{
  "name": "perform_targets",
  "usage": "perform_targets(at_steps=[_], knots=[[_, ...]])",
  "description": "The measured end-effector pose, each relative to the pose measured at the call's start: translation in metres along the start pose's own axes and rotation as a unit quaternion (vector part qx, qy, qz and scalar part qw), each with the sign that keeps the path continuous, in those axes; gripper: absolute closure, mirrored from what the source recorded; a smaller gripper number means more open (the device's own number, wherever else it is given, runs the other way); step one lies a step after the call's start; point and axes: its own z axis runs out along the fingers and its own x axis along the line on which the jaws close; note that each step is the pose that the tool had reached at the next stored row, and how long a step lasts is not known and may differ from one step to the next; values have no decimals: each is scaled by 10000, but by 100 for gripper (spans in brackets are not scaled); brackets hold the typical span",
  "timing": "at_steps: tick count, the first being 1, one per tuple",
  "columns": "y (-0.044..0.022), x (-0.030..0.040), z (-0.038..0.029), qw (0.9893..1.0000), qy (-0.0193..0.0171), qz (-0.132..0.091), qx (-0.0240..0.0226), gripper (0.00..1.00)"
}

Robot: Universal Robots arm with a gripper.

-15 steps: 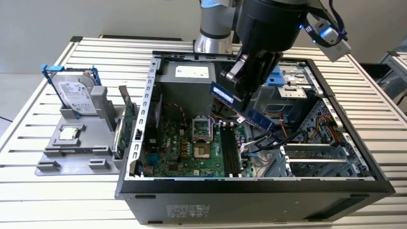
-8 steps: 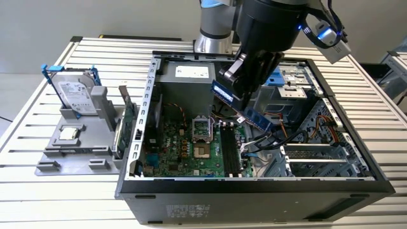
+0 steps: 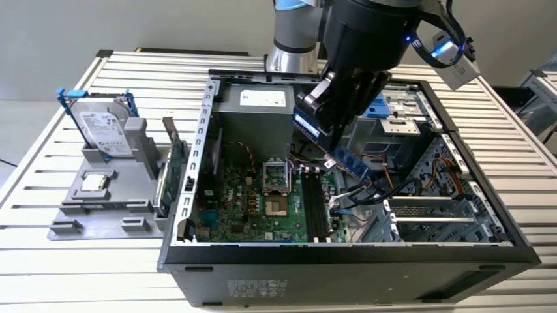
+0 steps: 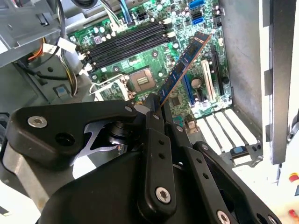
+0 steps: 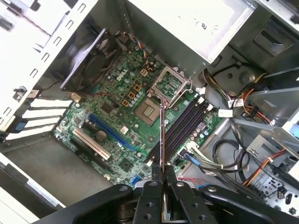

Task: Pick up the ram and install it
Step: 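Insert the ram into the slot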

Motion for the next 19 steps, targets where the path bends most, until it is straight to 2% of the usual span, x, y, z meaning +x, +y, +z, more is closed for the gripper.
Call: perform_targets(at_steps=[9, 16, 19], knots=[[0, 0, 0, 9993, -100, 350, -52, 100], [0, 0, -1, 9981, -204, 581, -82, 100], [0, -1, 1, 9973, -232, 693, -86, 100]])
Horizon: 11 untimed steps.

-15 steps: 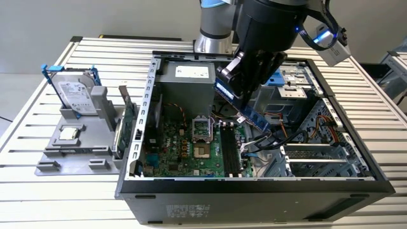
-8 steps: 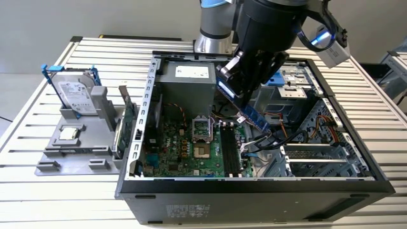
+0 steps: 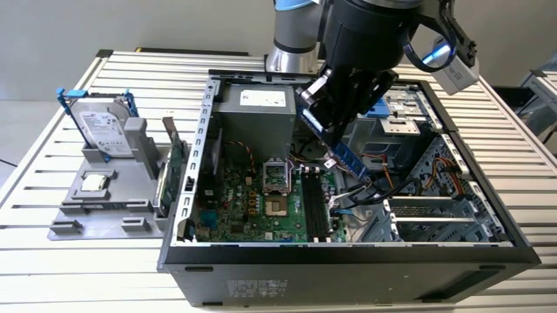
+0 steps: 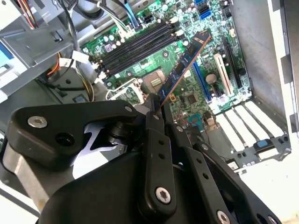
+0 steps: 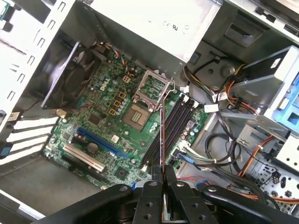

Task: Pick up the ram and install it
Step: 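Insert the ram into the slot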

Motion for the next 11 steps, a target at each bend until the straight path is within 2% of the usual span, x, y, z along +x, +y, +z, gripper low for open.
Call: perform_targets(at_steps=[2, 6, 11], knots=[[0, 0, -1, 9999, -3, 128, -1, 100], [0, 0, -1, 9997, -7, 251, -2, 100], [0, 0, -1, 9984, -16, 568, -6, 100]])
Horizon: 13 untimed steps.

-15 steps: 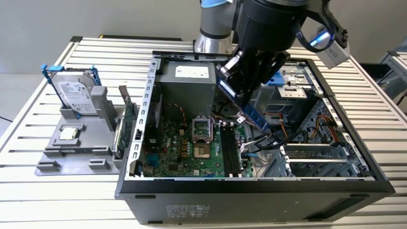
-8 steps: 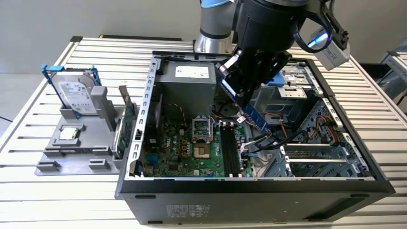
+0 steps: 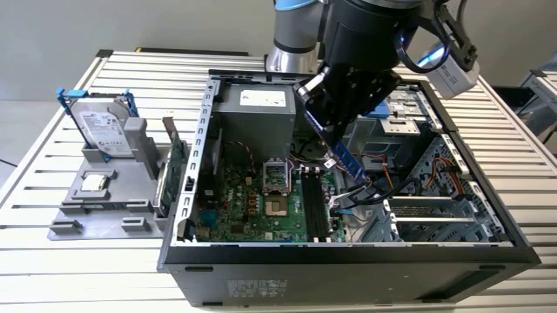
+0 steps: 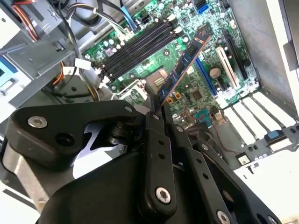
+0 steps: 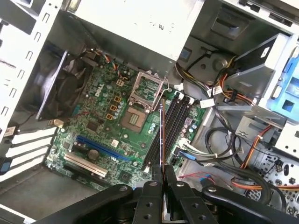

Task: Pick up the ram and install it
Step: 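Insert the ram into the slot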

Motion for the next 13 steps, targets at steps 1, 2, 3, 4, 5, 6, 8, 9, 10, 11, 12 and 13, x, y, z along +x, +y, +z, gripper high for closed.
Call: perform_targets(at_steps=[1, 2, 3, 4, 5, 6, 8, 9, 10, 11, 12, 13], knots=[[0, 0, 0, 10000, -2, 68, -1, 100], [0, 0, 0, 9999, -4, 142, -1, 100], [0, 0, 0, 9998, -6, 213, -2, 100], [0, 0, 0, 9996, -8, 285, -3, 100], [0, 0, 0, 9994, -10, 357, -4, 100], [0, 0, 0, 9991, -12, 429, -5, 100], [0, 0, 0, 9983, -16, 577, -6, 100], [0, 0, 0, 9979, -18, 649, -7, 100], [0, 0, 0, 9974, -20, 723, -8, 100], [0, 0, 0, 9969, -22, 792, -9, 100], [0, 0, 0, 9962, -24, 866, -9, 100], [0, 0, 0, 9956, -26, 936, -10, 100]])
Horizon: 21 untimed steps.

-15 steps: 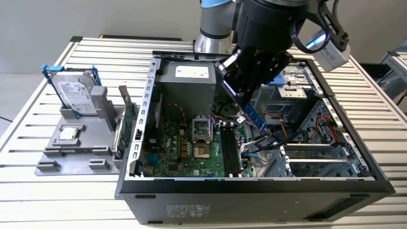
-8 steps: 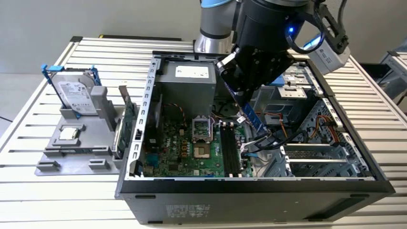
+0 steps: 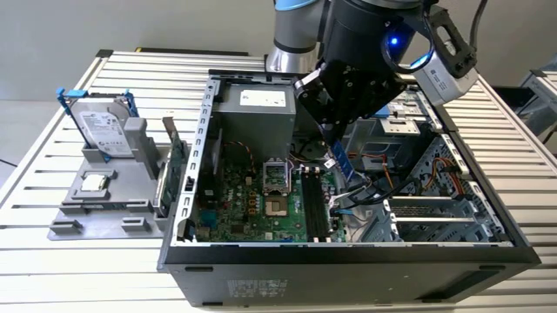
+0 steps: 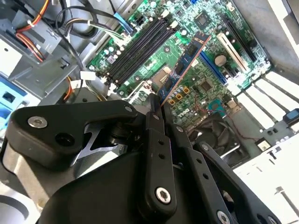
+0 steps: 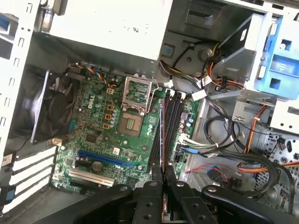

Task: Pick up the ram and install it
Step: 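Insert the ram into the slot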

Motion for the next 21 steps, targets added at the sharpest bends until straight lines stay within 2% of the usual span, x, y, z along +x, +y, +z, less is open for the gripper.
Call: perform_targets(at_steps=[9, 21], knots=[[0, 0, 0, 9989, -13, 479, -5, 100], [-1, 0, 18, 9988, -21, 490, -5, 100]])
